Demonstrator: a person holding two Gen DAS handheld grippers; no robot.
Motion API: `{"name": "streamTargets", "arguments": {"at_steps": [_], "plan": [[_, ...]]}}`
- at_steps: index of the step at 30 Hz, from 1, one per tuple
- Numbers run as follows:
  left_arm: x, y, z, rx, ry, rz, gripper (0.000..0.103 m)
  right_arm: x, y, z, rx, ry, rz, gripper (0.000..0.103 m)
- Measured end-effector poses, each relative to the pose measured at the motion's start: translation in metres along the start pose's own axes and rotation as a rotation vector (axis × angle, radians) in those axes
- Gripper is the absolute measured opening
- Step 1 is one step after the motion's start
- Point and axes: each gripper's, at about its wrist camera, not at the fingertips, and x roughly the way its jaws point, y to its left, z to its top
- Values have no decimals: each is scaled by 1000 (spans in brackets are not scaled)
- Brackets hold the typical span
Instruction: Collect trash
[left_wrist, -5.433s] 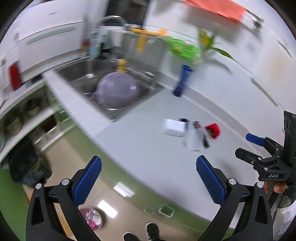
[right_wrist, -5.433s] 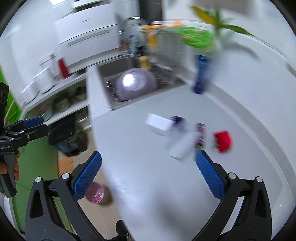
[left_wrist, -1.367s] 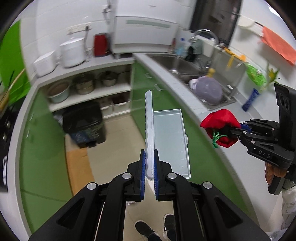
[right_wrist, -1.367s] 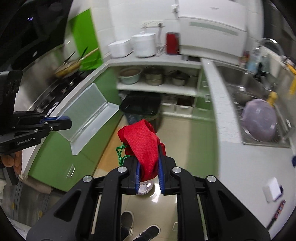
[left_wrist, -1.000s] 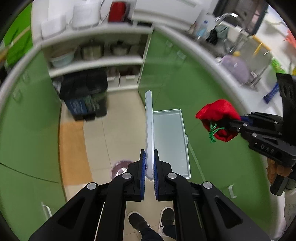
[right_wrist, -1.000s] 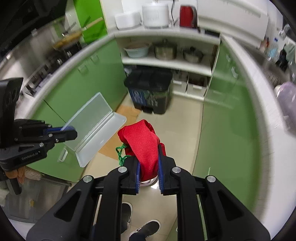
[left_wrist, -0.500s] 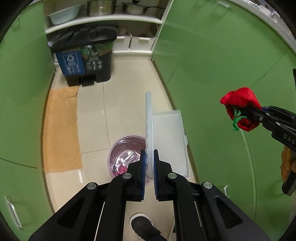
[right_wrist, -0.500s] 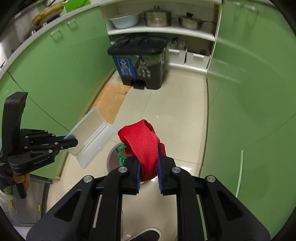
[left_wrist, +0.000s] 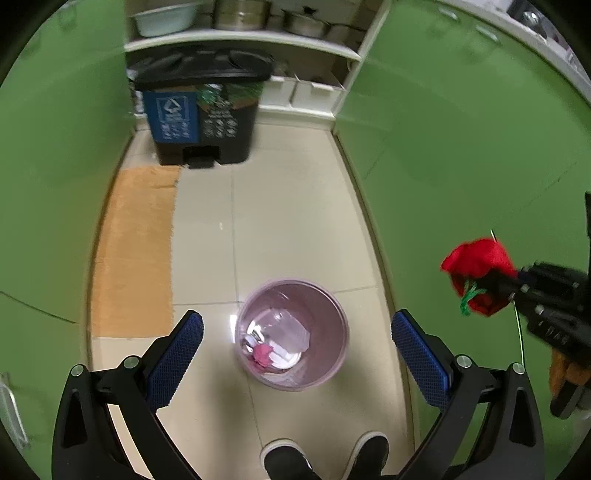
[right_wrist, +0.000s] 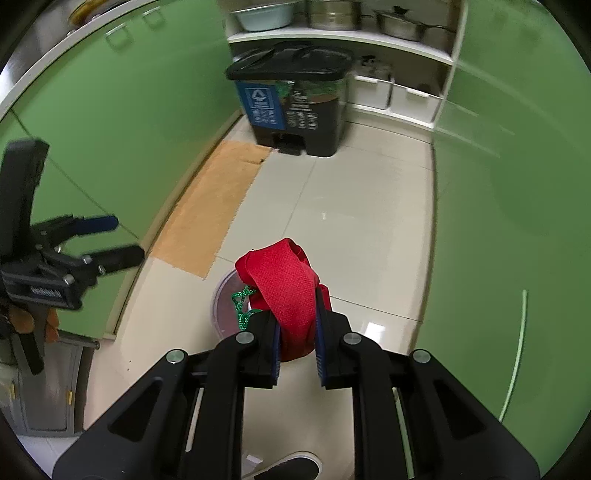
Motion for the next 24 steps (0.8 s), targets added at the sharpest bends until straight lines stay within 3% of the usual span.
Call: {"name": "streamTargets", "arguments": {"at_steps": [8, 11, 12, 13, 14, 20, 24], "plan": [[-35, 31, 1, -70, -66, 5, 98, 27, 41, 19, -76, 38, 65, 15], [-38, 43, -1, -91, -76, 5, 98, 42, 54, 24, -105, 40, 75, 20], [-39, 45, -1, -92, -83, 14, 98, 46, 55, 24, -108, 39, 73, 40], [-39, 48, -2, -97, -91, 20, 98, 53, 56, 25, -104, 43, 75, 87], [-38, 51, -3, -102, -95, 21, 98, 56, 57, 25, -98, 41, 79, 100], [-37, 53, -7, -105, -99, 29, 98, 67, 55, 24, -91, 34, 70, 100], [-46, 41, 0, -91, -85, 21, 98, 52, 50, 27, -71, 30, 58, 100]]}}
